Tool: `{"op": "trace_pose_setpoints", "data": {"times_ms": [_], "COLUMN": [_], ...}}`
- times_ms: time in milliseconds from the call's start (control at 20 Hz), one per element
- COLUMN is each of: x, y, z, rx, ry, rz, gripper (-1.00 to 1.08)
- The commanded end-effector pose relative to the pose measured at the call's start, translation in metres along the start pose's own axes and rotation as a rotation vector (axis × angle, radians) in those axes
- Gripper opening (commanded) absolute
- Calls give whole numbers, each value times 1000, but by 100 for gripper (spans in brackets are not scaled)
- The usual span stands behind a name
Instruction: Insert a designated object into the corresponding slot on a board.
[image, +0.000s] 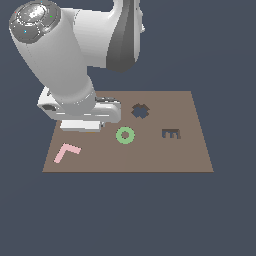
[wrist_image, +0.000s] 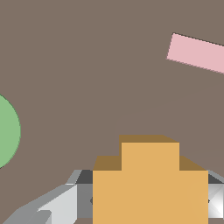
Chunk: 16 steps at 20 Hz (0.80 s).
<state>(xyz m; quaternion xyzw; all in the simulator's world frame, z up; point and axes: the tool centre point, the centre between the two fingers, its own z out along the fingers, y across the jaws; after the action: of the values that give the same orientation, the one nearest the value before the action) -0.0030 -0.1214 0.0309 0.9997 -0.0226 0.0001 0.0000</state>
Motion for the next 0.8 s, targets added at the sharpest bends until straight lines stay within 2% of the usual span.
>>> {"op": "trace_pose_setpoints", "data": {"times_ms": [0,400,750], "x": [0,6,16], "y": [0,-6,-20], "z": [0,0,-1], "rx": [0,0,0], "ry": [0,0,0], "rz": [-3,-91,-264], "gripper": [-100,-100,-100]}}
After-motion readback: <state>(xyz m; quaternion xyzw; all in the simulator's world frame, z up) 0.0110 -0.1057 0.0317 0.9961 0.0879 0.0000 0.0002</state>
